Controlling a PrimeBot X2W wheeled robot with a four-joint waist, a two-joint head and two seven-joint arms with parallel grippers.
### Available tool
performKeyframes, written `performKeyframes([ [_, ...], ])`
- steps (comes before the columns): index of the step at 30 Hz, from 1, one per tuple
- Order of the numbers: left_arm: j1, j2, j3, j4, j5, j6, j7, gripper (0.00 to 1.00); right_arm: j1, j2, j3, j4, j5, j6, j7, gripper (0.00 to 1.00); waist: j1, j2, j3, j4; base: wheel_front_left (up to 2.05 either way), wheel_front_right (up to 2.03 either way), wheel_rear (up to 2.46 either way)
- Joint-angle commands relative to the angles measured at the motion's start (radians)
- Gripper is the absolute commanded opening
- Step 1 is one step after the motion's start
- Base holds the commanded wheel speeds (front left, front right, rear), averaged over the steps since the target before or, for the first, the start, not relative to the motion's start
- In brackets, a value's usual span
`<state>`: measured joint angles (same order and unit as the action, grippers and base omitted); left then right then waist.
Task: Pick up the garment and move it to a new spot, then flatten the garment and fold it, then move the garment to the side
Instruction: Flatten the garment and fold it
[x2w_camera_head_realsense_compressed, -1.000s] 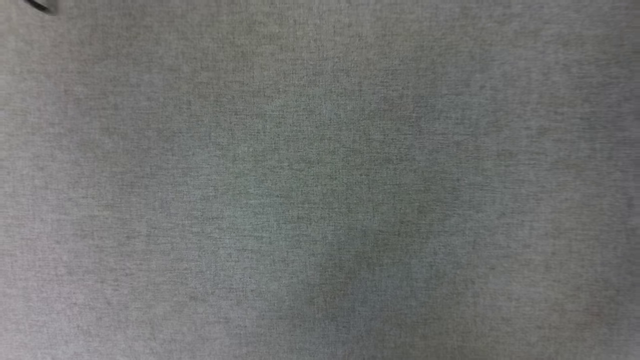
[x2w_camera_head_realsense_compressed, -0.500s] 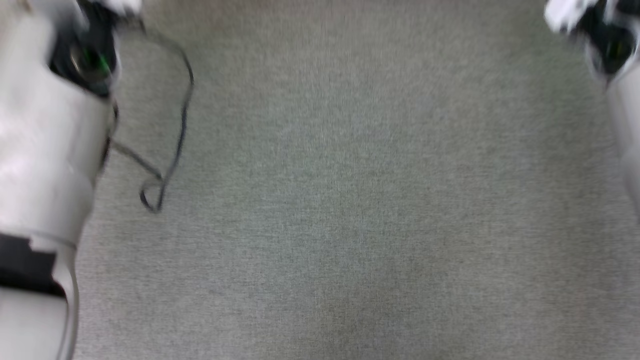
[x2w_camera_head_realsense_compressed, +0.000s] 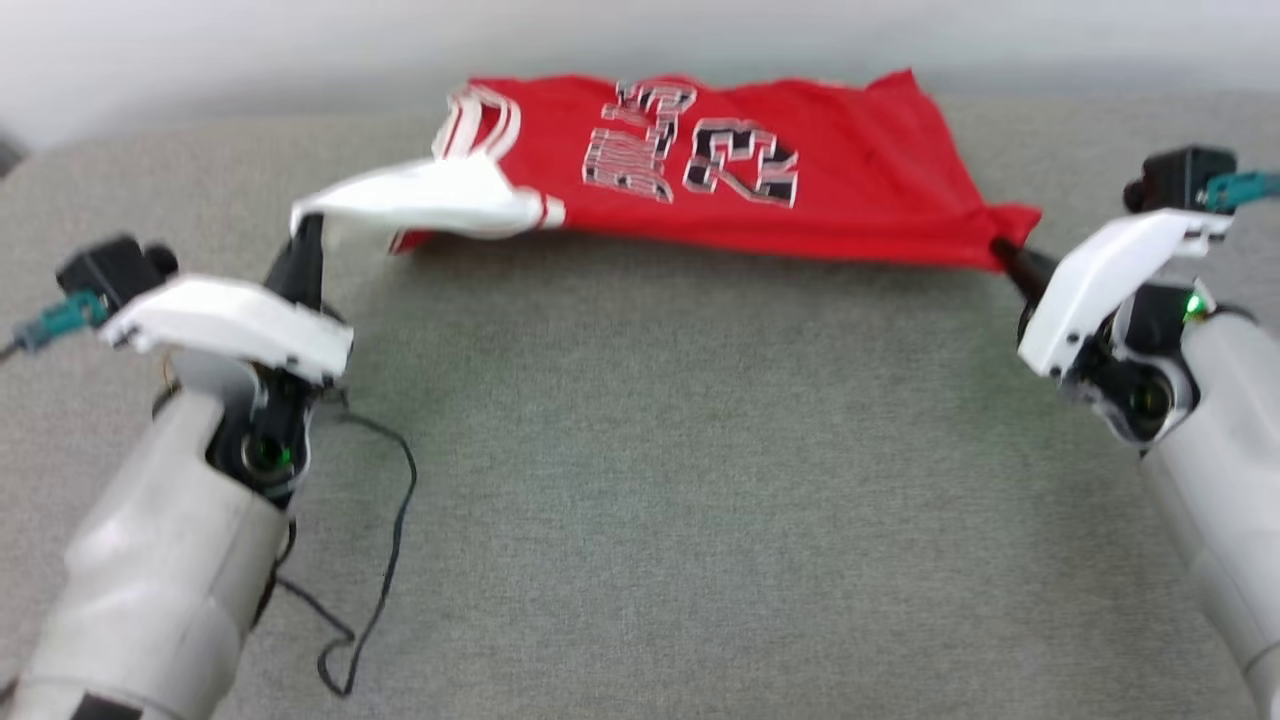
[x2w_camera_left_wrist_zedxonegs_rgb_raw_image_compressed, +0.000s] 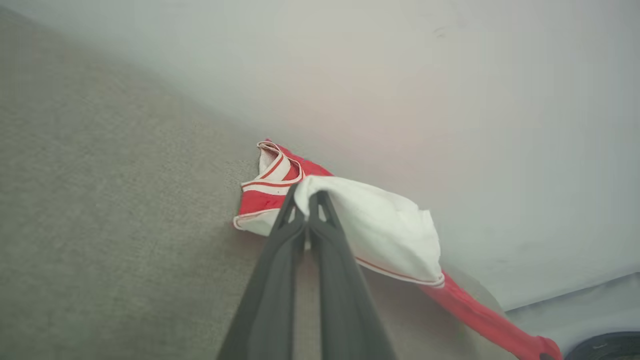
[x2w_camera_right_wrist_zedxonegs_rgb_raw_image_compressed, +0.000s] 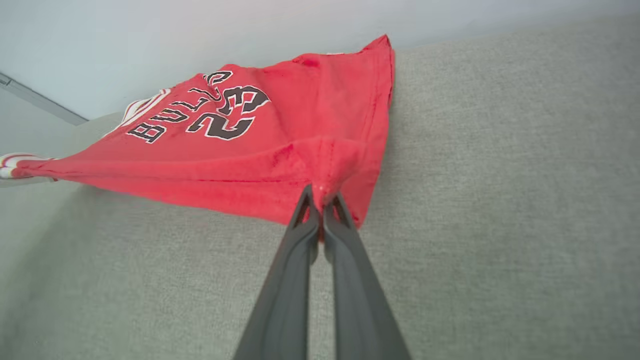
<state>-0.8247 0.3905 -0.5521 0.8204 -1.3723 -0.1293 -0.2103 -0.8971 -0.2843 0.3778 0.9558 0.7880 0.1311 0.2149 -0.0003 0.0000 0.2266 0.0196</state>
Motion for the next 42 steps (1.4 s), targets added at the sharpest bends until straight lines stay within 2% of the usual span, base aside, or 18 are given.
performKeyframes([
  [1, 0.044, 0.006, 0.0, -0.009, -0.014, -0.002, -0.014, 0.0, 0.042, -0.016, 0.027, -0.015, 0.028, -0.001, 0.002, 0.0, 0.0003, 0.0, -0.048, -0.017, 0.0, 0.0, 0.0],
  [6, 0.167, 0.017, 0.012, -0.046, -0.052, -0.002, -0.032, 0.0, 0.123, -0.046, 0.113, -0.061, 0.101, -0.001, -0.001, 0.0, 0.0003, 0.0, -0.098, -0.032, 0.0, 0.0, 0.0],
  [16, 0.374, 0.013, 0.024, -0.112, -0.064, -0.002, -0.052, 0.0, 0.282, -0.133, 0.255, -0.132, 0.237, -0.001, -0.028, 0.0, 0.0003, 0.0, -0.177, -0.021, 0.0, 0.0, 0.0],
  [27, 0.537, 0.035, 0.04, -0.196, 0.003, -0.001, -0.056, 0.0, 0.383, -0.251, 0.423, -0.233, 0.318, -0.001, -0.052, 0.0, 0.0003, 0.0, -0.239, -0.012, 0.0, 0.0, 0.0],
  [37, 0.702, 0.032, 0.107, -0.29, 0.043, -0.001, -0.056, 0.0, 0.466, -0.341, 0.518, -0.329, 0.392, -0.001, -0.103, 0.0, 0.0003, 0.0, -0.275, -0.006, 0.0, 0.0, 0.0],
  [42, 0.775, 0.028, 0.139, -0.328, 0.059, -0.001, -0.056, 0.0, 0.506, -0.364, 0.545, -0.367, 0.419, -0.001, -0.127, 0.0, 0.0003, 0.0, -0.288, -0.004, 0.0, 0.0, 0.0],
])
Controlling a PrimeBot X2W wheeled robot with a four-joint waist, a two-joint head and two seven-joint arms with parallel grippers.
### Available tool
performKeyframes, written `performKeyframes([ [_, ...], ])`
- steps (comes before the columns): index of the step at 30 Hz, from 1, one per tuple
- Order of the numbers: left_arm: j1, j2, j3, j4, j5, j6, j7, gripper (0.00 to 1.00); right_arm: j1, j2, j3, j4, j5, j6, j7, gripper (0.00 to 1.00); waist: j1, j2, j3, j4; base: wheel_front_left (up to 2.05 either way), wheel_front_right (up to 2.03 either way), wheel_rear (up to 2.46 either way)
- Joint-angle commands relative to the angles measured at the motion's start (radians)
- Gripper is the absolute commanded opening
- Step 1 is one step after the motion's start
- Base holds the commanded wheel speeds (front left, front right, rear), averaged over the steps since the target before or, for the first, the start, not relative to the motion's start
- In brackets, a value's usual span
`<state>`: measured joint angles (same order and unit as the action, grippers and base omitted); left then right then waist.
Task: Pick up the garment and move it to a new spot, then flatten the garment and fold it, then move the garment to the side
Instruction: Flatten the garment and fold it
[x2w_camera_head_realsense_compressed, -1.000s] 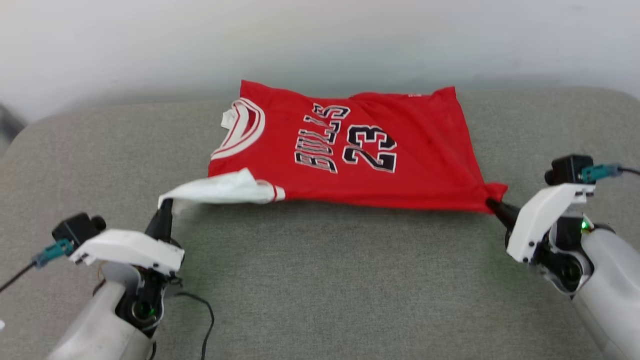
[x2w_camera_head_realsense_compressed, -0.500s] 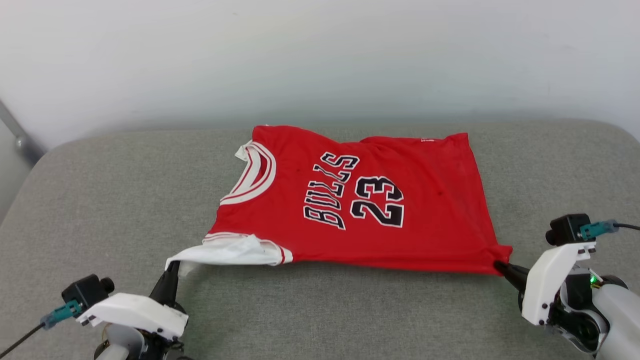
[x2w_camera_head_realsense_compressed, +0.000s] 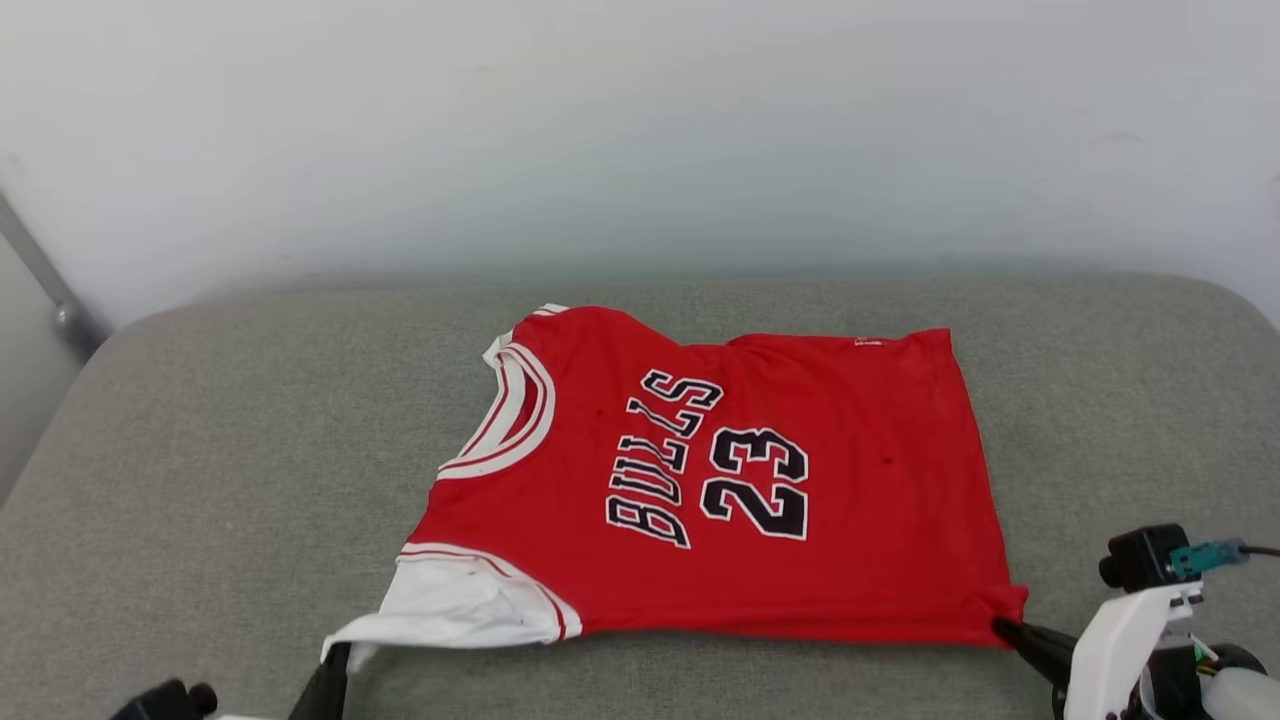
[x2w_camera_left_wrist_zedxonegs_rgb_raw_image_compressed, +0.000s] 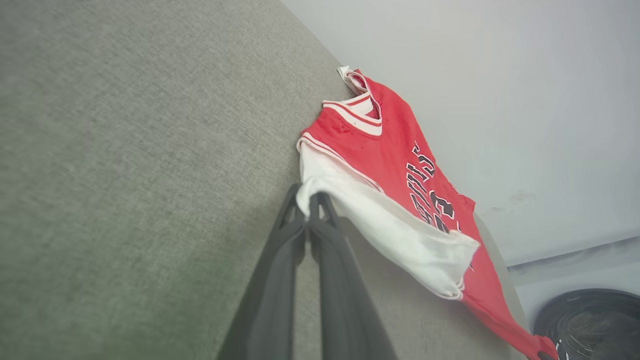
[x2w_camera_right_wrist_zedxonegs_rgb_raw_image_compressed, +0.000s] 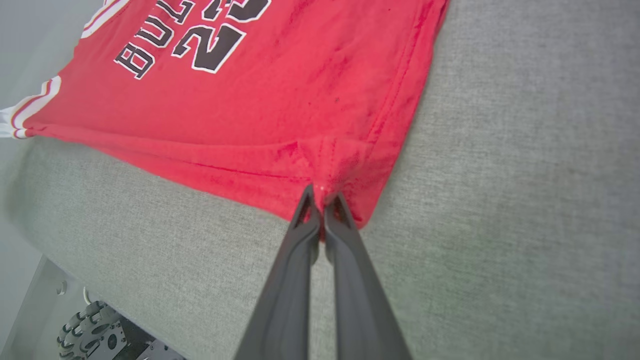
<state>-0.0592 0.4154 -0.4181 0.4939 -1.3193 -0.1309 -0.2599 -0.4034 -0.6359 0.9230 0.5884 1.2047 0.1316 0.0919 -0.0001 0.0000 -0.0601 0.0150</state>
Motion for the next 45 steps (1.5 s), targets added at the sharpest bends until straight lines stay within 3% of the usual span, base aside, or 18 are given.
performKeyframes([
  [1, 0.03, 0.0, 0.012, -0.01, 0.005, 0.0, -0.007, 0.0, 0.022, -0.018, 0.007, -0.008, 0.006, -0.002, -0.01, 0.0, 0.0001, 0.0, -0.004, 0.0, 0.0, 0.0, 0.0],
  [12, 0.208, -0.018, 0.073, -0.113, 0.041, 0.0, -0.007, 0.0, 0.131, -0.074, 0.056, -0.092, 0.038, -0.002, -0.078, 0.0, 0.0001, 0.0, -0.022, 0.013, 0.0, 0.0, 0.0],
  [24, 0.367, -0.025, 0.159, -0.235, 0.053, 0.014, -0.007, 0.0, 0.222, -0.143, 0.038, -0.196, 0.025, -0.002, -0.122, 0.0, 0.0001, 0.0, -0.015, 0.008, 0.0, 0.0, 0.0],
  [36, 0.504, 0.064, 0.225, -0.51, 0.031, 0.058, 0.02, 0.0, 0.373, -0.188, -0.089, -0.341, 0.014, -0.002, -0.154, 0.0, 0.0001, 0.0, 0.017, 0.017, 0.0, 0.0, 0.0],
  [45, 0.492, 0.167, 0.28, -0.753, 0.022, 0.151, 0.097, 0.0, 0.429, -0.214, -0.256, -0.483, -0.048, -0.002, -0.11, 0.0, 0.0001, 0.0, 0.053, 0.006, 0.0, 0.0, 0.0],
])
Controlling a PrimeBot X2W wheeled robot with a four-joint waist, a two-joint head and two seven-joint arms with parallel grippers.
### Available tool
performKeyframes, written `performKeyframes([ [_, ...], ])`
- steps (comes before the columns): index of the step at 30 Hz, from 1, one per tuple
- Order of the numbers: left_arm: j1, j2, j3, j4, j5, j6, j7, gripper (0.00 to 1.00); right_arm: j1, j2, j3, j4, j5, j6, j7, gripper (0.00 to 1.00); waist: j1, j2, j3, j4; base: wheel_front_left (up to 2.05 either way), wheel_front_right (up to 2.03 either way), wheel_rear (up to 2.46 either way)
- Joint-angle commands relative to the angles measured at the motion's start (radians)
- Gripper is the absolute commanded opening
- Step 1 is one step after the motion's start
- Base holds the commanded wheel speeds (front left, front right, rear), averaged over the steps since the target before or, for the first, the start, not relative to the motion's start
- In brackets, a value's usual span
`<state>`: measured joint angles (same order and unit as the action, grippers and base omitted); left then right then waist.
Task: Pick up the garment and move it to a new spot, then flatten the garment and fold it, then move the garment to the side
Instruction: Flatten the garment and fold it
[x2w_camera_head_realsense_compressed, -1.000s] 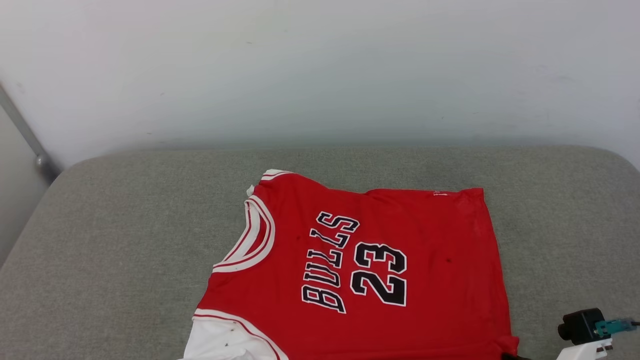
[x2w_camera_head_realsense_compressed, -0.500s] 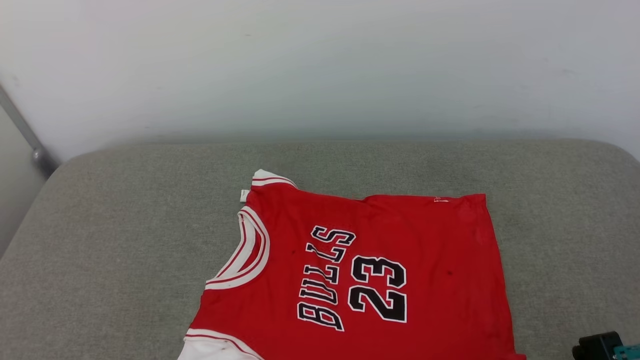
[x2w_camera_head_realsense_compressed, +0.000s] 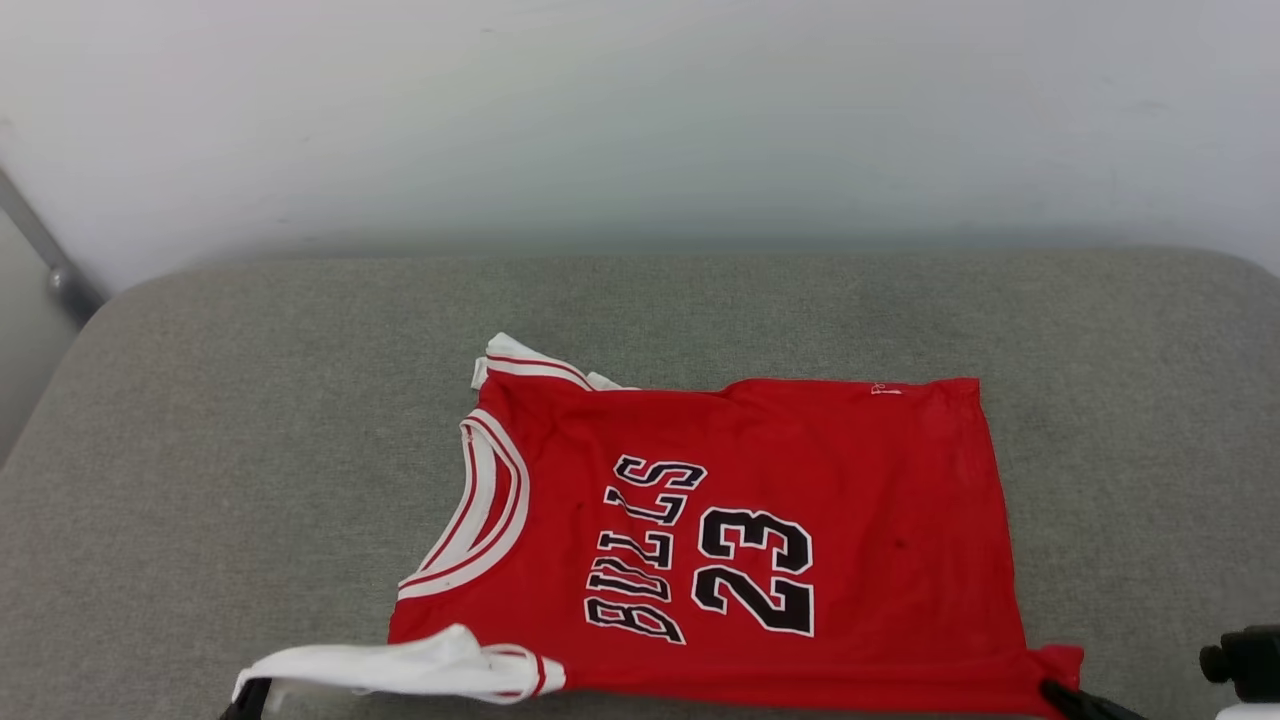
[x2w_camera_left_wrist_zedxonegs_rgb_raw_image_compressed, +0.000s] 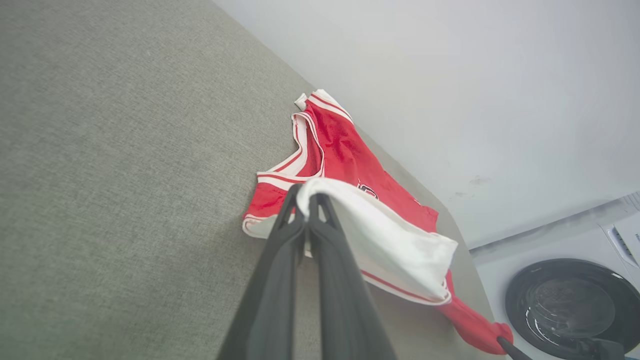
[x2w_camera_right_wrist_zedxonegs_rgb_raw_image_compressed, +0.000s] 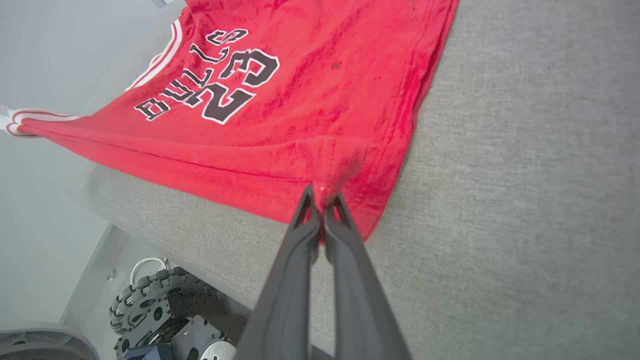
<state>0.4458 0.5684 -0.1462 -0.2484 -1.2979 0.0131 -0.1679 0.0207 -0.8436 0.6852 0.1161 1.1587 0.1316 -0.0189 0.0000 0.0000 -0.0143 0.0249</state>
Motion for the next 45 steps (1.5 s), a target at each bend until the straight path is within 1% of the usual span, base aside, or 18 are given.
performKeyframes([
  [1, -0.024, 0.022, 0.012, -0.029, 0.0, 0.014, 0.015, 0.0, 0.006, -0.001, -0.039, -0.024, -0.005, -0.002, 0.015, 0.0, 0.0, 0.0, 0.014, -0.007, 0.0, 0.0, 0.0],
  [2, -0.038, 0.028, 0.013, -0.044, -0.008, 0.016, 0.029, 0.0, 0.002, -0.002, -0.064, -0.033, -0.022, -0.002, 0.027, 0.0, 0.0, 0.0, 0.023, -0.009, 0.0, 0.0, 0.0],
  [4, -0.068, 0.058, 0.013, -0.053, 0.003, 0.024, 0.055, 0.0, -0.015, 0.008, -0.11, -0.047, -0.045, -0.002, 0.061, 0.0, 0.0, 0.0, 0.036, -0.016, 0.0, 0.0, 0.0],
  [7, -0.132, 0.067, 0.003, -0.038, -0.013, 0.021, 0.095, 0.0, -0.044, 0.043, -0.168, -0.044, -0.074, -0.002, 0.128, 0.0, 0.0, 0.0, 0.057, -0.024, 0.0, 0.0, 0.0],
  [9, -0.182, 0.085, -0.009, -0.005, -0.012, 0.015, 0.127, 0.0, -0.069, 0.076, -0.19, -0.035, -0.104, -0.002, 0.179, 0.0, 0.0, 0.0, 0.074, -0.028, 0.0, 0.0, 0.0],
  [12, -0.268, 0.091, -0.036, 0.06, -0.012, 0.0, 0.171, 0.0, -0.108, 0.131, -0.212, -0.01, -0.147, -0.002, 0.248, 0.0, 0.0, 0.0, 0.1, -0.03, 0.0, 0.0, 0.0],
  [17, -0.399, 0.102, -0.087, 0.187, 0.012, -0.039, 0.234, 0.0, -0.174, 0.222, -0.244, 0.025, -0.226, -0.001, 0.315, 0.0, 0.0, 0.0, 0.144, -0.04, 0.0, 0.0, 0.0],
  [22, -0.51, 0.079, -0.124, 0.298, 0.027, -0.077, 0.265, 0.0, -0.206, 0.278, -0.286, 0.055, -0.285, -0.001, 0.349, 0.0, 0.0, 0.0, 0.176, -0.046, 0.0, 0.0, 0.0],
  [30, -0.651, 0.056, -0.162, 0.476, 0.053, -0.119, 0.282, 0.0, -0.25, 0.335, -0.326, 0.09, -0.362, -0.001, 0.369, 0.0, 0.0, 0.0, 0.221, -0.074, 0.0, 0.0, 0.0],
  [35, -0.725, 0.036, -0.187, 0.564, 0.061, -0.136, 0.282, 0.0, -0.274, 0.363, -0.336, 0.121, -0.395, -0.001, 0.38, 0.0, 0.0, 0.0, 0.249, -0.086, 0.0, 0.0, 0.0],
  [43, -0.801, -0.004, -0.225, 0.678, 0.058, -0.143, 0.265, 0.0, -0.294, 0.384, -0.342, 0.147, -0.436, -0.001, 0.383, 0.0, 0.0, 0.0, 0.281, -0.081, 0.0, 0.0, 0.0],
  [44, -0.808, -0.007, -0.23, 0.685, 0.057, -0.144, 0.262, 0.17, -0.294, 0.387, -0.342, 0.149, -0.438, -0.001, 0.384, 0.0, 0.0, 0.0, 0.284, -0.08, 0.0, 0.0, 0.0],
  [45, -0.815, -0.008, -0.233, 0.688, 0.057, -0.144, 0.255, 0.4, -0.297, 0.387, -0.344, 0.15, -0.439, -0.001, 0.382, 0.04, 0.0, 0.0, 0.286, -0.079, 0.0, 0.0, 0.0],
])
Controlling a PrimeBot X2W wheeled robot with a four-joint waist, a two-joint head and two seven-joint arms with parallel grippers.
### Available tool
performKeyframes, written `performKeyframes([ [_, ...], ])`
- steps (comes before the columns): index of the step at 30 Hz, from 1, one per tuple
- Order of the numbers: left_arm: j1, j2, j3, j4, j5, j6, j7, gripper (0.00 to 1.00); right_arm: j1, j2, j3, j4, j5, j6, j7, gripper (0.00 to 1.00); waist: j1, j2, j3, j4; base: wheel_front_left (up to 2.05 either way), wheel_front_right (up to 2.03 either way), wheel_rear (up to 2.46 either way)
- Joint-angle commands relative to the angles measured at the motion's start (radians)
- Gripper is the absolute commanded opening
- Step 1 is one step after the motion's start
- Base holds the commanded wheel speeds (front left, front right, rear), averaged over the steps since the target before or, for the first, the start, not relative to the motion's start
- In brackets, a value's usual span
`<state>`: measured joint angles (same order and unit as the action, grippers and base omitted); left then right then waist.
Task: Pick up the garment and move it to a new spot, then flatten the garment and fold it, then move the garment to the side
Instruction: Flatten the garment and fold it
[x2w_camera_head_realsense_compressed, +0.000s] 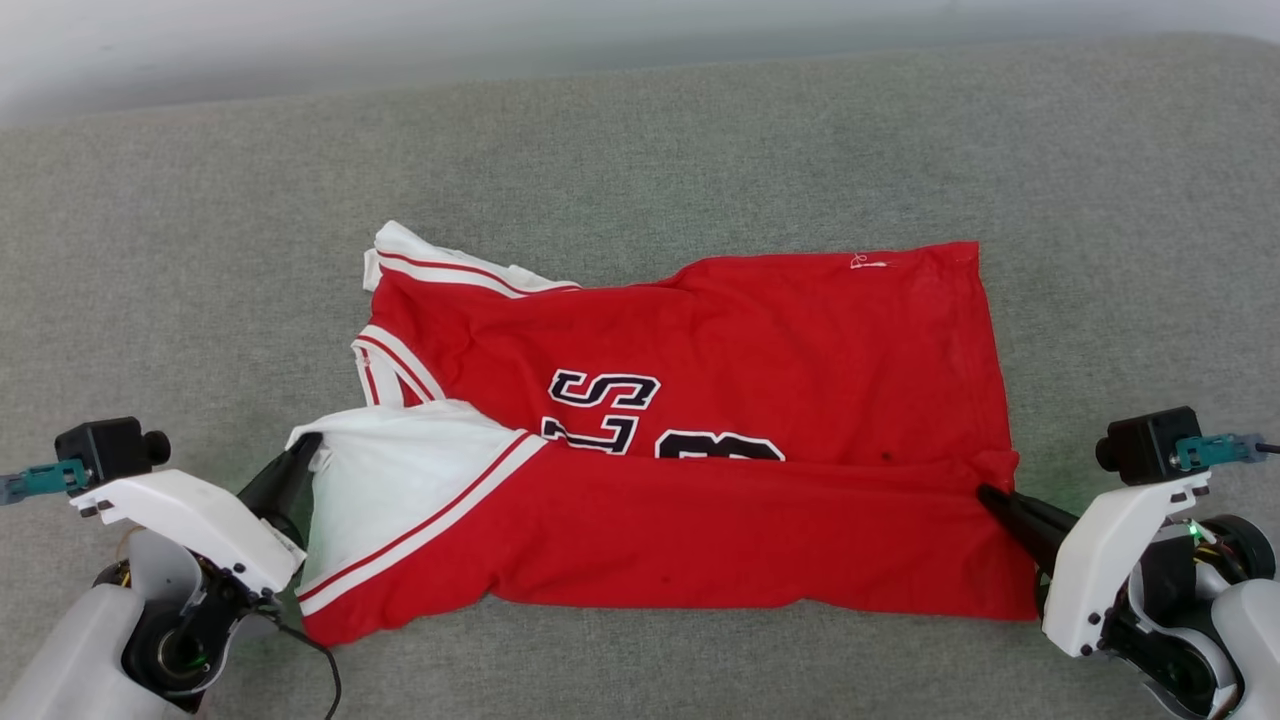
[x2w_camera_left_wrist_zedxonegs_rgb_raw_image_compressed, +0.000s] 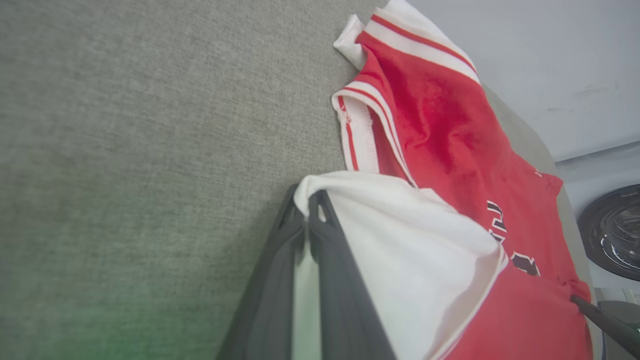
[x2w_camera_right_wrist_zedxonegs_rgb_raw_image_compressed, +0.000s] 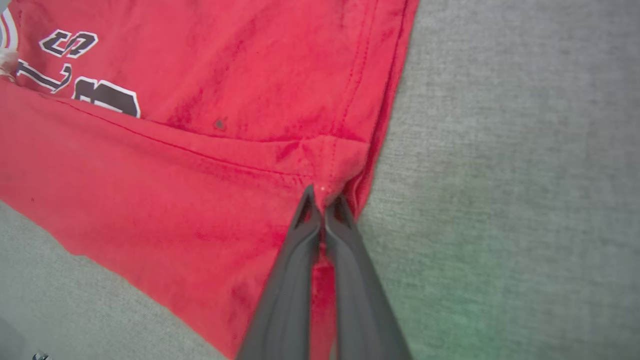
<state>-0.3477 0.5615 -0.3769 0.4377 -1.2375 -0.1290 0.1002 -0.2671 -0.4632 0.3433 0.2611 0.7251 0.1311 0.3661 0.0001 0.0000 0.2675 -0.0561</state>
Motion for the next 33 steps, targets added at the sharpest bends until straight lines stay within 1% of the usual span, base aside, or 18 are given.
performKeyframes([
  [1, -0.021, -0.001, -0.003, 0.002, -0.004, -0.002, -0.013, 0.4, -0.009, 0.007, -0.002, 0.005, -0.005, -0.001, -0.003, 0.04, -0.0001, 0.0, 0.004, 0.002, 0.0, 0.0, 0.0],
  [2, -0.025, -0.002, -0.009, 0.004, -0.003, -0.002, -0.02, 0.9, -0.01, 0.008, -0.003, 0.007, -0.006, -0.001, -0.001, 0.13, -0.0001, 0.0, 0.006, 0.004, 0.0, 0.0, 0.0],
  [3, -0.023, -0.005, -0.016, 0.006, -0.009, -0.002, -0.023, 1.0, -0.006, 0.011, -0.004, 0.012, -0.004, -0.001, 0.003, 0.18, -0.0001, 0.0, 0.005, 0.006, 0.0, 0.0, 0.0],
  [5, -0.025, -0.005, -0.025, -0.001, -0.015, -0.002, -0.031, 1.0, 0.002, 0.014, -0.016, 0.013, -0.002, -0.001, -0.005, 0.35, -0.0001, 0.0, 0.002, 0.011, 0.0, 0.0, 0.0],
  [7, -0.021, 0.006, -0.039, -0.02, -0.01, -0.003, -0.047, 1.0, 0.015, 0.01, -0.02, 0.011, -0.012, -0.001, 0.0, 0.66, -0.0001, 0.0, -0.005, 0.016, 0.0, 0.0, 0.0],
  [8, -0.016, 0.012, -0.046, -0.028, -0.008, -0.003, -0.057, 1.0, 0.019, 0.008, -0.025, 0.004, -0.016, -0.001, -0.007, 0.94, -0.0001, 0.0, -0.009, 0.018, 0.0, 0.0, 0.0],
  [9, -0.005, 0.015, -0.05, -0.035, -0.016, -0.003, -0.064, 1.0, 0.025, 0.01, -0.034, 0.002, -0.017, -0.001, -0.009, 1.0, -0.0001, 0.0, -0.014, 0.02, 0.0, 0.0, 0.0],
  [14, 0.028, 0.029, -0.062, -0.079, -0.027, -0.003, -0.107, 1.0, 0.067, 0.013, -0.081, -0.03, -0.054, -0.001, -0.006, 1.0, -0.0001, 0.0, -0.046, 0.033, 0.0, 0.0, 0.0],
  [15, 0.056, 0.05, -0.067, -0.111, -0.015, -0.003, -0.13, 1.0, 0.103, 0.024, -0.116, -0.073, -0.073, -0.001, 0.0, 1.0, -0.0001, 0.0, -0.064, 0.038, 0.0, 0.0, 0.0],
  [16, 0.069, 0.054, -0.069, -0.119, -0.013, -0.002, -0.133, 1.0, 0.118, 0.028, -0.132, -0.088, -0.079, -0.001, 0.001, 1.0, -0.0001, 0.0, -0.07, 0.039, 0.0, 0.0, 0.0],
  [18, 0.096, 0.061, -0.068, -0.148, -0.011, 0.017, -0.137, 1.0, 0.152, 0.042, -0.161, -0.12, -0.1, -0.001, 0.012, 1.0, -0.0001, 0.0, -0.081, 0.042, 0.0, 0.0, 0.0],
  [21, 0.136, 0.087, -0.09, -0.216, 0.009, 0.064, -0.11, 1.0, 0.208, 0.067, -0.207, -0.173, -0.129, -0.001, 0.023, 1.0, -0.0001, 0.0, -0.091, 0.049, 0.0, 0.0, 0.0],
  [22, 0.157, 0.091, -0.097, -0.241, 0.008, 0.085, -0.099, 1.0, 0.229, 0.079, -0.221, -0.194, -0.137, -0.001, 0.03, 1.0, -0.0001, 0.0, -0.093, 0.051, 0.0, 0.0, 0.0],
  [23, 0.178, 0.102, -0.105, -0.263, 0.012, 0.115, -0.083, 1.0, 0.246, 0.09, -0.234, -0.219, -0.145, -0.001, 0.035, 1.0, -0.0001, 0.0, -0.091, 0.051, 0.0, 0.0, 0.0],
  [26, 0.215, 0.124, -0.125, -0.348, 0.02, 0.173, -0.044, 1.0, 0.296, 0.122, -0.27, -0.285, -0.177, -0.001, 0.052, 1.0, -0.0001, 0.0, -0.086, 0.049, 0.0, 0.0, 0.0],
  [28, 0.235, 0.144, -0.139, -0.395, 0.033, 0.204, -0.019, 1.0, 0.322, 0.147, -0.292, -0.324, -0.19, -0.001, 0.068, 1.0, -0.0001, 0.0, -0.082, 0.046, 0.0, 0.0, 0.0],
  [33, 0.251, 0.173, -0.155, -0.431, 0.046, 0.298, 0.042, 1.0, 0.358, 0.185, -0.329, -0.403, -0.218, -0.001, 0.105, 1.0, -0.0001, 0.0, -0.078, 0.036, 0.0, 0.0, 0.0],
])
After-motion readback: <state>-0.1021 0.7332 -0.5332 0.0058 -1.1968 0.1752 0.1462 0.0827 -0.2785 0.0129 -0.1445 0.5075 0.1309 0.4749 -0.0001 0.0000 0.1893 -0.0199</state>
